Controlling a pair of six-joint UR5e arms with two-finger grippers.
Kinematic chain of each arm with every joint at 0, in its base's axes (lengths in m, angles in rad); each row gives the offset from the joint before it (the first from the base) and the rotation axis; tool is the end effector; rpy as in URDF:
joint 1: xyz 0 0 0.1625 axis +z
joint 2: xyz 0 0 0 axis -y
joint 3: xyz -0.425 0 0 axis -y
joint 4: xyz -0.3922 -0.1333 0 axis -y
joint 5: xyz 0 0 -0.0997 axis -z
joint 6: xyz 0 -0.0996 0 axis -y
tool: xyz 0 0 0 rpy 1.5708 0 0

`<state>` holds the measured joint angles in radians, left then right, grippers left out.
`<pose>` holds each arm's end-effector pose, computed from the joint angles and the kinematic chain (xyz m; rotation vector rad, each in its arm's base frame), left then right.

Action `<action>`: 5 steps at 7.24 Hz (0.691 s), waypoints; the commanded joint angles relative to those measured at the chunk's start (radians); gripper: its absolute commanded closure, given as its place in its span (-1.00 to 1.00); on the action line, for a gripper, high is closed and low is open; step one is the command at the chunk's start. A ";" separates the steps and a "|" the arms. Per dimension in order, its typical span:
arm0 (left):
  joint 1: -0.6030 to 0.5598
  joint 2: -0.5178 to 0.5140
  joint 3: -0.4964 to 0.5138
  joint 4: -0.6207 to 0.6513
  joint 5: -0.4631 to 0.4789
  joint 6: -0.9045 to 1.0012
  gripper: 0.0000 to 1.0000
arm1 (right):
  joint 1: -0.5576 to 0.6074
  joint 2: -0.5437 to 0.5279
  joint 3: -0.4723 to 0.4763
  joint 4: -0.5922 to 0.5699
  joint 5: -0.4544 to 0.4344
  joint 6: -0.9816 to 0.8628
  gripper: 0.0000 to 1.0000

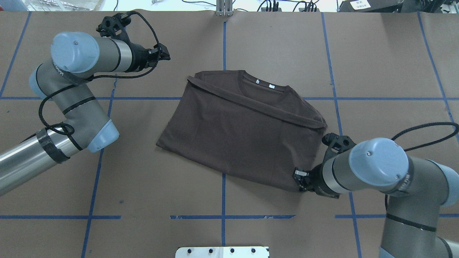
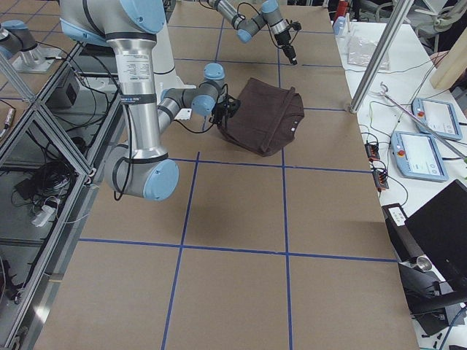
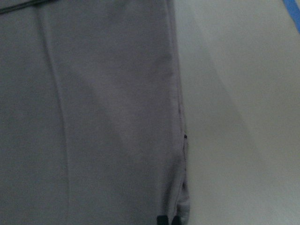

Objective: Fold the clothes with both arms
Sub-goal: 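Grasp the folded shirt edge with the right gripper and drag it toward the robot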

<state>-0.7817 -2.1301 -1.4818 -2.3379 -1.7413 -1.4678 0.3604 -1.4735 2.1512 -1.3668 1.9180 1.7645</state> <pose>0.4152 -0.5761 0.2829 0.3988 1.1919 -0.4829 -0.4164 -0.2632 0.3222 -0.2518 -0.9009 0.3604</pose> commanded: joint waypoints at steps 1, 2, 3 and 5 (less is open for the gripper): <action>0.015 0.001 -0.031 0.002 -0.003 -0.019 -0.20 | -0.125 -0.070 0.087 0.005 0.181 0.001 1.00; 0.016 0.002 -0.044 0.002 -0.042 -0.026 -0.20 | -0.215 -0.095 0.085 0.003 0.196 -0.011 0.95; 0.016 0.004 -0.054 0.002 -0.056 -0.032 -0.21 | -0.250 -0.105 0.096 0.002 0.196 0.002 -0.95; 0.024 0.037 -0.096 0.006 -0.123 -0.131 -0.45 | -0.159 -0.120 0.101 0.000 0.185 0.003 -1.00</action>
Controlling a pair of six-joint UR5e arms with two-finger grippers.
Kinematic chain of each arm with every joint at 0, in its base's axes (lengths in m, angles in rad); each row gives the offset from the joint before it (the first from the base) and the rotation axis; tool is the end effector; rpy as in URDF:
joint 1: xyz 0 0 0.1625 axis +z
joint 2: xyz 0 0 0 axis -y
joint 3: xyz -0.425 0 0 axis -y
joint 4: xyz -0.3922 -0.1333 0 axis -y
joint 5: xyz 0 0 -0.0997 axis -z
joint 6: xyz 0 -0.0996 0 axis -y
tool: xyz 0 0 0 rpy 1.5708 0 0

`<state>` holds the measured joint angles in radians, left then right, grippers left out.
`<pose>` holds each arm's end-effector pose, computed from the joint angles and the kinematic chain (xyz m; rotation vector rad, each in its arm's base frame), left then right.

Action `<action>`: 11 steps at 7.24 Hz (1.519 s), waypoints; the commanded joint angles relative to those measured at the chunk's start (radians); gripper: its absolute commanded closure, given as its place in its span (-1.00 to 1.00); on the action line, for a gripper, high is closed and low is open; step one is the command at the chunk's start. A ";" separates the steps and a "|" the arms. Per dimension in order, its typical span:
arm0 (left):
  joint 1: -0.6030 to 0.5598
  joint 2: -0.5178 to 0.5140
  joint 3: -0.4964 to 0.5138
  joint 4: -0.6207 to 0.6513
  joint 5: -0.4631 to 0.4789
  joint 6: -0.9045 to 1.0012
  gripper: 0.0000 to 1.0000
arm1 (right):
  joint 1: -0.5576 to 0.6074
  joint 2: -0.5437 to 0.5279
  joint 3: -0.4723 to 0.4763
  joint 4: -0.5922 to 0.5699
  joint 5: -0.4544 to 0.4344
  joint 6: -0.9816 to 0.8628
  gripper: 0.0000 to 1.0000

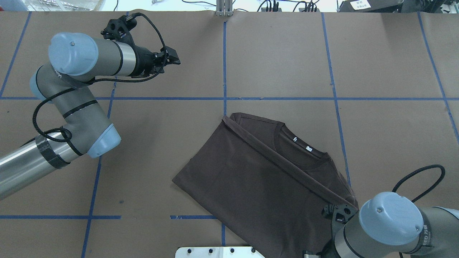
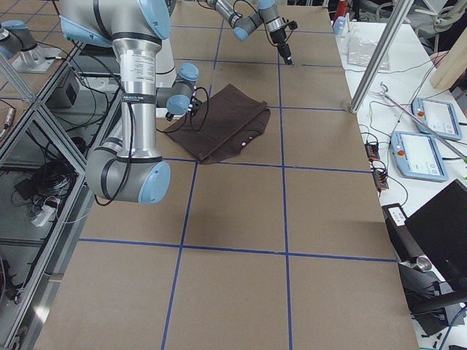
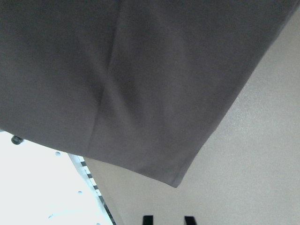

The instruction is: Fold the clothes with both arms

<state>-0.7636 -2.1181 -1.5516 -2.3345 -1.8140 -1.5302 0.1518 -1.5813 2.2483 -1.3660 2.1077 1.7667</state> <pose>0.4158 -0.5494 0.2586 0.3141 1.2761 -0.4604 -0.4159 -0.1469 0.3236 -0.5196 -0.8371 0.0852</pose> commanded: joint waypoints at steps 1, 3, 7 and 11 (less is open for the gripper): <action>0.071 0.115 -0.153 0.013 -0.056 -0.129 -0.45 | 0.180 0.000 0.051 0.001 0.001 0.002 -1.00; 0.287 0.232 -0.309 0.096 0.090 -0.296 -0.45 | 0.421 0.128 -0.017 0.004 -0.059 -0.006 -1.00; 0.448 0.227 -0.322 0.330 0.193 -0.420 -0.41 | 0.505 0.250 -0.165 0.004 -0.133 -0.012 -1.00; 0.474 0.207 -0.300 0.359 0.191 -0.420 -0.36 | 0.494 0.244 -0.177 0.004 -0.133 -0.010 -1.00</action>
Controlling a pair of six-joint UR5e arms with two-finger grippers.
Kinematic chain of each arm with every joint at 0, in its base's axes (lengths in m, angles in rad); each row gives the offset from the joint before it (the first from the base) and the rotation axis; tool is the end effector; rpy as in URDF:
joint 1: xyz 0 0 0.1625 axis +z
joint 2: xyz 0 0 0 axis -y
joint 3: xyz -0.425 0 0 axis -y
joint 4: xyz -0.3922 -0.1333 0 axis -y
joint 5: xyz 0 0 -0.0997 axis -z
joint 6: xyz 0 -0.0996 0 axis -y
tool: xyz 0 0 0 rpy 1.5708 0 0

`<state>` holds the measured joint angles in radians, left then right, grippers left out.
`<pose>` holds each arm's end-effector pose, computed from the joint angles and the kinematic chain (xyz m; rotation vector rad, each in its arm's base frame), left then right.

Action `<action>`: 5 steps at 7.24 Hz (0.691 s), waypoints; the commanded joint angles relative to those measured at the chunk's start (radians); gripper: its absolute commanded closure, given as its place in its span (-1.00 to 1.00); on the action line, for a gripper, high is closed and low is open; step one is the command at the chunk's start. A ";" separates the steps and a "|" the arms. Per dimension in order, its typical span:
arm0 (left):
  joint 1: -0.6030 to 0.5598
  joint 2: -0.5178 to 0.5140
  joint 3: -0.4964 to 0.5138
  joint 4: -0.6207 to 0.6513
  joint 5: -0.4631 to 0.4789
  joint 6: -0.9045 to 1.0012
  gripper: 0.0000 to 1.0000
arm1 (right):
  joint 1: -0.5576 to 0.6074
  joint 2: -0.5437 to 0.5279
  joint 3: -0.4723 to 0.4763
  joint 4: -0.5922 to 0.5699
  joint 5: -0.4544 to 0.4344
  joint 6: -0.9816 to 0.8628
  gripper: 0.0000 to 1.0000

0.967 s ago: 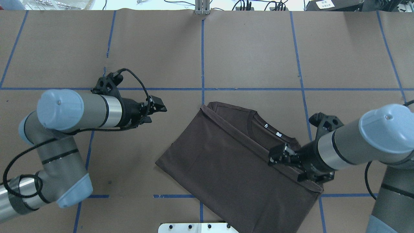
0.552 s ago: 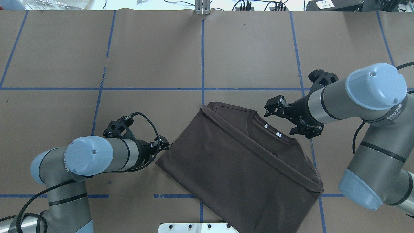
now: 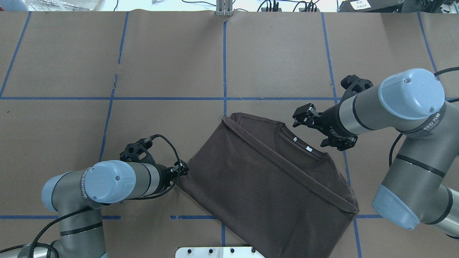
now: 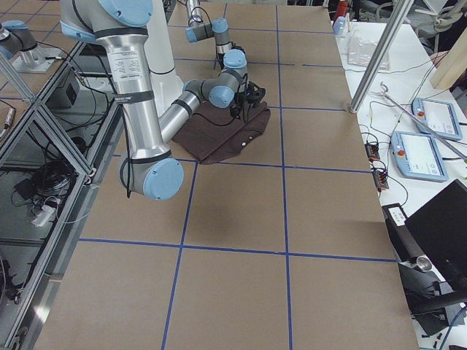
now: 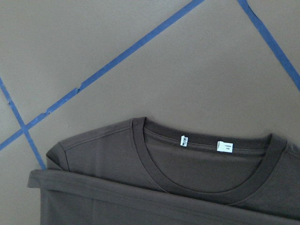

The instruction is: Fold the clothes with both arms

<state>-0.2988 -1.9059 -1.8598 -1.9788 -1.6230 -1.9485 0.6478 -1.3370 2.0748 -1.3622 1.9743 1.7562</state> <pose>0.5305 -0.2974 0.3001 -0.0896 1.0460 -0.5876 -0.3588 -0.3897 0.2848 -0.1510 -1.0072 0.5706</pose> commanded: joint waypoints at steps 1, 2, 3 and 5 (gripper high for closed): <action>0.015 -0.005 0.008 0.003 0.000 -0.001 -0.28 | -0.002 -0.001 -0.005 0.000 0.000 0.000 -1.00; 0.017 -0.005 0.008 0.006 0.000 -0.001 -0.07 | -0.005 -0.001 -0.005 -0.002 -0.002 0.002 -1.00; 0.015 -0.024 0.007 0.033 0.000 -0.004 0.83 | -0.005 -0.002 -0.005 -0.002 0.000 0.002 -1.00; 0.014 -0.030 -0.005 0.074 0.002 0.002 1.00 | -0.013 0.010 -0.022 -0.005 -0.005 0.002 -1.00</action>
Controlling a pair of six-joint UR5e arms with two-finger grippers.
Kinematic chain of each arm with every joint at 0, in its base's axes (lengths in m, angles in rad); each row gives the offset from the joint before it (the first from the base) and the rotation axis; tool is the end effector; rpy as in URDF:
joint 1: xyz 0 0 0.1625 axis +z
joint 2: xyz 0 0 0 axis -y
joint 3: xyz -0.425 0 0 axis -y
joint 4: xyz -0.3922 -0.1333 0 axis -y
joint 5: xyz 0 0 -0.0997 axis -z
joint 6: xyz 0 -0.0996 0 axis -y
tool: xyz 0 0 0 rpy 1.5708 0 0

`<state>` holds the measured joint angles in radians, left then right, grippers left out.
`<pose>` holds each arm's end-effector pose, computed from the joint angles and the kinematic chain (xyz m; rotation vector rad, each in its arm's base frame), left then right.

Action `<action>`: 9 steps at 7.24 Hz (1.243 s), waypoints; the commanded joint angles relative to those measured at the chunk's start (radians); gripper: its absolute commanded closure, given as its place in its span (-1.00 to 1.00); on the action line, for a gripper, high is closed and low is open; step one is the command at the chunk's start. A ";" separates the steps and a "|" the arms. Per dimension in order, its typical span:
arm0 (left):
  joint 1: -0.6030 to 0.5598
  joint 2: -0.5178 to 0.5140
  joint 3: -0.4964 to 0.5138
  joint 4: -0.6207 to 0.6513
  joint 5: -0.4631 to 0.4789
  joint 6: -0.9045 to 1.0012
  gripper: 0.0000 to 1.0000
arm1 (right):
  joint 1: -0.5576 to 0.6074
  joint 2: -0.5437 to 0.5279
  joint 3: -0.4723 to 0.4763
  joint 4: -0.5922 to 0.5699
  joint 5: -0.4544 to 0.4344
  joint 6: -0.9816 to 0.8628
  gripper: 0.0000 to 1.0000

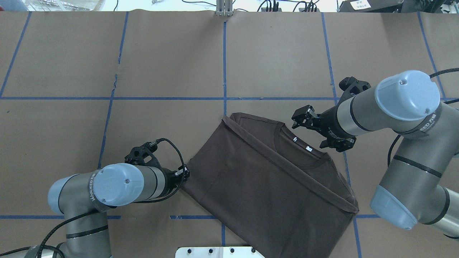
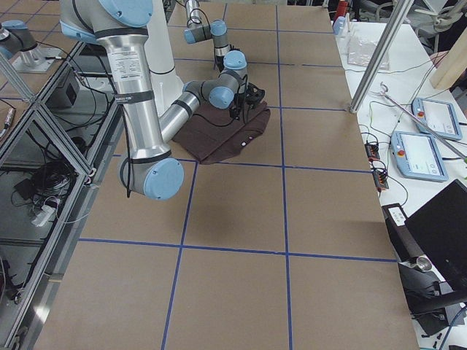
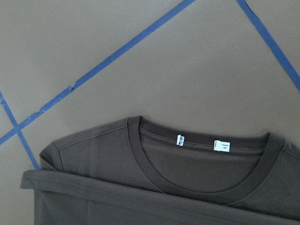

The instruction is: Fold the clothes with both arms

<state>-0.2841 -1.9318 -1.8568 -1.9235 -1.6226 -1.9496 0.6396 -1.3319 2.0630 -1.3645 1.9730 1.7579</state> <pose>0.5406 -0.2914 0.2936 -0.0962 1.0118 -0.5801 -0.3653 -0.3893 0.2874 -0.1574 -0.9975 0.5683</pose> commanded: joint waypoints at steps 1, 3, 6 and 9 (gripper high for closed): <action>-0.027 0.007 -0.039 0.041 0.001 0.021 1.00 | -0.005 0.005 -0.014 -0.002 -0.015 -0.001 -1.00; -0.116 0.001 -0.052 0.116 0.003 0.208 1.00 | -0.005 0.008 -0.018 -0.001 -0.022 -0.003 -1.00; -0.370 -0.228 0.248 0.026 -0.006 0.314 1.00 | -0.006 0.031 -0.018 0.008 -0.036 -0.001 -1.00; -0.470 -0.477 0.760 -0.324 -0.008 0.316 1.00 | -0.031 0.092 -0.035 0.005 -0.074 0.009 -1.00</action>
<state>-0.7175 -2.3012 -1.3266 -2.0994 -1.6299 -1.6354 0.6180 -1.2639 2.0384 -1.3588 1.9139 1.7627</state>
